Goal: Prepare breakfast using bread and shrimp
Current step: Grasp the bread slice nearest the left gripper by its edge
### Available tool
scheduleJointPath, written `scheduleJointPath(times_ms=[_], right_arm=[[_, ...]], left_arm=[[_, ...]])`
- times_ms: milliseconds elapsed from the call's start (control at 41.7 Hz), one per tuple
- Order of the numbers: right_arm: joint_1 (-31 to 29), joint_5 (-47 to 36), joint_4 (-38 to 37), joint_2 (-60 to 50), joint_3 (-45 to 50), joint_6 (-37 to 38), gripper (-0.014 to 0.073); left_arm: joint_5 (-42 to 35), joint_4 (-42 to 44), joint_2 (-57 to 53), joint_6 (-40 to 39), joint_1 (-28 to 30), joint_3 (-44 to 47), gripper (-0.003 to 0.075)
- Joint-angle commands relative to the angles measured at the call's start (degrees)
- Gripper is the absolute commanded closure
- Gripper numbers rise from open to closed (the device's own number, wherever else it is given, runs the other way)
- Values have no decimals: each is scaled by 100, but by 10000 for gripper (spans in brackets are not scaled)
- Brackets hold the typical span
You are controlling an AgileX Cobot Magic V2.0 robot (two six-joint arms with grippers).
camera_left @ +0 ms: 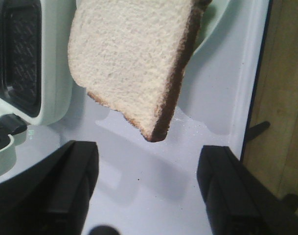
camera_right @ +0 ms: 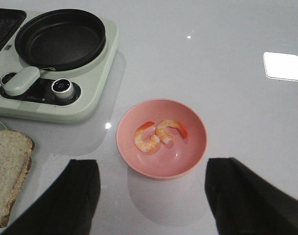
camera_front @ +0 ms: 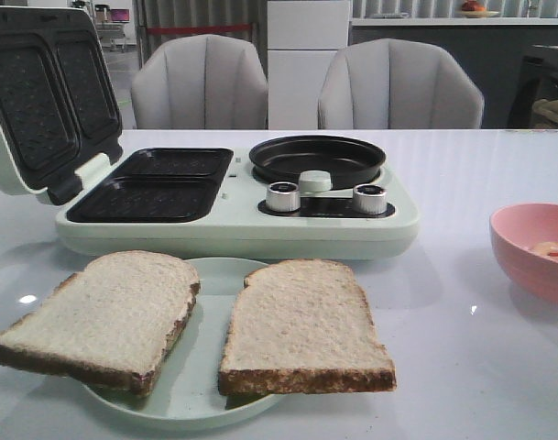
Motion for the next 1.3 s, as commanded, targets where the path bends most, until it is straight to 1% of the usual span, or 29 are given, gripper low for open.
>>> scheduleJointPath(times_ms=[0,168,312,480,648,768,792,960,1127,1199,1271], right_arm=[[4,-457,-16,47,-199,-10,32],[4,-457,-16,47,-199,-10,32],[4,-457,-16,47,-199,-10,32],[4,-457,-16,47,-199,-10,32],[4,-457,-16,47,-199,-10,32],[4,-457,-16,47,-199,-10,32],[4,-457,-16,47,-199,-10,32],[4,-457,-16,47,-199,-10,32],[4,-457,-16,47,-199,-10,32],[4,-457,-16,47,-199,-10,32],[4,-457,-16,47,-199,-10,32]], left_arm=[[33,771,416,-665,-29,-191,243],[164,1308,1194,-1103,-6,-336,243],[332,1686,1797,-1563,146,-576,243],[344,1816,2318,-1562,375,-753,243],[355,2005,2593,-1614,536,-911,252],[409,2065,2630,-1778,578,-954,316],[450,2065,2630,-1778,578,-954,343],[798,2065,2630,-1778,517,-954,470],[1175,1902,2493,-1782,268,-954,610],[1426,1790,2340,-1782,147,-954,617],[1868,1766,2110,-1782,7,-954,617]])
